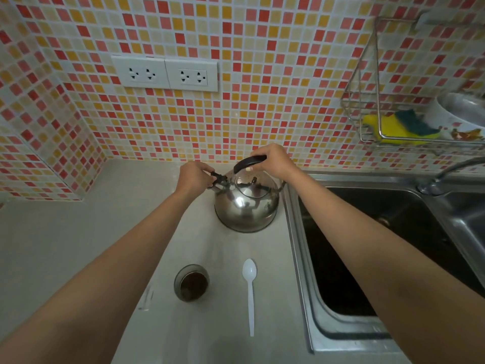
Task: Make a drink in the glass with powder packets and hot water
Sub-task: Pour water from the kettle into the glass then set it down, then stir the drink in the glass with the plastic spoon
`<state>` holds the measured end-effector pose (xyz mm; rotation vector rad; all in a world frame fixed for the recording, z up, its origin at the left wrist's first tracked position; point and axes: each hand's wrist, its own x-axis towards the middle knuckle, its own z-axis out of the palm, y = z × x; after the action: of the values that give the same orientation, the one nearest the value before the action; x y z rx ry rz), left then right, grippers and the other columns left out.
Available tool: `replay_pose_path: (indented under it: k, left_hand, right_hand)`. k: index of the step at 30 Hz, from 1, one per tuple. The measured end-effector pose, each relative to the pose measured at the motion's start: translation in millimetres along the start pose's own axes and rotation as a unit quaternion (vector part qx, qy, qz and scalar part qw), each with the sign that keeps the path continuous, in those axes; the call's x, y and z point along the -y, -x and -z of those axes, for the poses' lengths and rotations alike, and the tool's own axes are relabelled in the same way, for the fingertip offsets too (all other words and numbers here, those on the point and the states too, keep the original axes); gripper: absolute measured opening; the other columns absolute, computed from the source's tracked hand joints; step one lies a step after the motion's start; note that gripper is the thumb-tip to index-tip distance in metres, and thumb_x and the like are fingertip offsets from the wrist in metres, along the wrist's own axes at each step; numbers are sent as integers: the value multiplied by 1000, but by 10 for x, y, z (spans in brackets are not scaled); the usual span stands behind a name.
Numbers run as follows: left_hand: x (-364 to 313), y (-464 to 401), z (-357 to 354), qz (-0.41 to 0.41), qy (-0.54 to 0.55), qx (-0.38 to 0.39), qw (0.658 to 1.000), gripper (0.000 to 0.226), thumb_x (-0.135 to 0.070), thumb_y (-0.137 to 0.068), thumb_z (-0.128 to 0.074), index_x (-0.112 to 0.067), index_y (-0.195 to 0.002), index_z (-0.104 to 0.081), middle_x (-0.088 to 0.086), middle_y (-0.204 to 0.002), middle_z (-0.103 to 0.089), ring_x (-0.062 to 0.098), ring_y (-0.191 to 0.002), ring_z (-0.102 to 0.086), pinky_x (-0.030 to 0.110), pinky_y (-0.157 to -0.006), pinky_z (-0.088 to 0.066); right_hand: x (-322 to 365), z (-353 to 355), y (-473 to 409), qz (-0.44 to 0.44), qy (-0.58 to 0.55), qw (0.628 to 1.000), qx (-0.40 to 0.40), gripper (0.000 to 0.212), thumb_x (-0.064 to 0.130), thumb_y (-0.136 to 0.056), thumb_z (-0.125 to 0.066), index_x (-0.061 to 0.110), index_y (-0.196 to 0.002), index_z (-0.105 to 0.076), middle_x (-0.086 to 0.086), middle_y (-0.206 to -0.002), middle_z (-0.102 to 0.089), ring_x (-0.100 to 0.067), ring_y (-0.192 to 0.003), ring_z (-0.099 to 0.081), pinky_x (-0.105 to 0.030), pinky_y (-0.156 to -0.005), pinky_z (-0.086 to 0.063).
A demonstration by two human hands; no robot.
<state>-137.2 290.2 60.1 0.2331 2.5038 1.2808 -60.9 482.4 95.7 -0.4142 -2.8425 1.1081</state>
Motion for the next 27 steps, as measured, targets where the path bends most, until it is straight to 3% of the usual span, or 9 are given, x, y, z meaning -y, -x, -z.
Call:
replay_pose_path:
  k: [7, 9, 11, 14, 19, 23, 27]
  left_hand:
    - [-13, -14, -85, -9, -5, -16, 1000, 31, -3, -84, -69, 2, -115, -67, 23, -113, -69, 33, -101, -68, 39, -93, -55]
    - [2, -7, -76, -5, 3, -15, 1000, 34, -4, -84, -70, 3, -117, -66, 22, -115, -68, 33, -104, -67, 40, -95, -54]
    - [39, 23, -43, -3, 6, -13, 1000, 39, -8, -83, -72, 1, -120, -64, 19, -116, -69, 29, -108, -65, 36, -98, -51]
    - [162, 160, 76, -42, 4, 5, 999, 38, -19, -84, -72, -6, -119, -66, 10, -104, -71, 20, -98, -65, 26, -85, -48]
    - [621, 633, 384, -117, -7, 50, 992, 28, -36, -84, -70, -21, -108, -73, -6, -102, -71, 5, -91, -64, 22, -83, -48]
    - [1040, 1144, 538, -129, 12, 95, 987, 35, -45, -76, -75, -27, -107, -73, -13, -101, -72, -2, -93, -65, 21, -88, -49]
    - [1352, 1507, 532, -127, 17, 152, 980, 74, -39, -57, -90, -28, -124, -63, -9, -114, -66, 4, -105, -62, 20, -95, -46]
  right_hand:
    - [-54, 14, -37, 10, 20, 1000, 2, 19, 1, -80, -69, 8, -97, -74, -9, -87, -68, -19, -83, -58, -26, -74, -39]
    - [-47, 9, -37, 10, 47, 999, 0, 18, 1, -82, -65, 8, -96, -73, -12, -89, -70, -21, -83, -58, -28, -71, -39]
    - [-33, 1, -14, 2, 71, 997, -10, 27, 3, -82, -66, 9, -107, -70, -14, -106, -69, -25, -96, -60, -31, -81, -45]
    - [21, -5, 135, 13, 110, 992, -66, 50, 13, -82, -71, 13, -129, -57, -12, -129, -56, -27, -124, -48, -39, -106, -40]
    - [163, -195, 736, 38, 87, 987, -129, 46, 23, -82, -71, 21, -126, -58, -5, -123, -58, -21, -120, -48, -36, -100, -42]
    - [139, -647, 1311, -36, 27, 994, -96, 39, 19, -79, -73, 17, -117, -65, -6, -121, -63, -22, -108, -60, -37, -92, -51]
    - [-30, -1246, 1821, -187, -11, 982, -30, 38, 25, -78, -75, 16, -114, -65, -9, -111, -67, -21, -97, -63, -28, -82, -48]
